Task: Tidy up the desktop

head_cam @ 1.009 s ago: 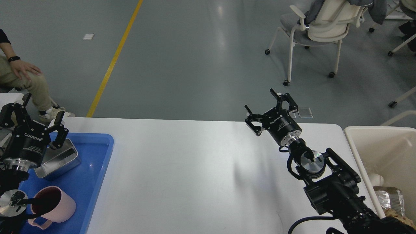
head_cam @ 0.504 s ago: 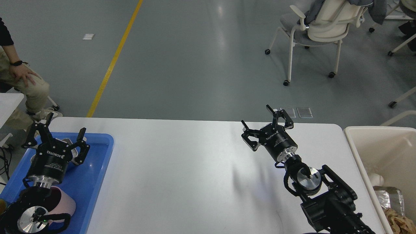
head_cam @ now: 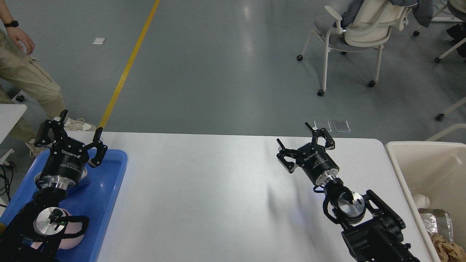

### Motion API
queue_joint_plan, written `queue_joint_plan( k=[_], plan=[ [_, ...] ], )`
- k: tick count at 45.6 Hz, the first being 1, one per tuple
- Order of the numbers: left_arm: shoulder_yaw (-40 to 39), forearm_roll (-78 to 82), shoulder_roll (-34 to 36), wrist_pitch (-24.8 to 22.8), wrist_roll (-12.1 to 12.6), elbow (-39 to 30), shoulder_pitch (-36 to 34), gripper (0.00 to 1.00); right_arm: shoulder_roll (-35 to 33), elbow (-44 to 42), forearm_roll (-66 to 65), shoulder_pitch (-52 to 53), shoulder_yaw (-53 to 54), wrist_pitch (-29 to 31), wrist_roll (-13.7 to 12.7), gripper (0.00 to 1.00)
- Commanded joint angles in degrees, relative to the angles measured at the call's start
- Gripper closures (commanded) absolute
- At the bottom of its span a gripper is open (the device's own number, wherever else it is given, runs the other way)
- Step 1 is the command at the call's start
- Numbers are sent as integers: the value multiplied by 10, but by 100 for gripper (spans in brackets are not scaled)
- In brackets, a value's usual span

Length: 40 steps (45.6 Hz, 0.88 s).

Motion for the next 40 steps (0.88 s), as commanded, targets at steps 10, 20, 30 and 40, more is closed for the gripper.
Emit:
queue_joint_plan(
  k=[10, 20, 30, 40],
  plan=[
    [32, 0, -19, -1, -2, 78, -64, 3, -8, -7, 8, 2, 9, -1, -1, 0],
    [34, 1, -34, -1, -2, 81, -66, 3, -29, -11, 28, 0, 10, -1, -1, 0],
    [35, 1, -34, -1, -2, 80, -64, 3, -65, -10, 71, -8, 11, 0, -2, 0],
    [35, 1, -34, 0, -2, 80, -66, 3, -76, -9, 83, -28, 11, 7, -2, 0]
  ],
)
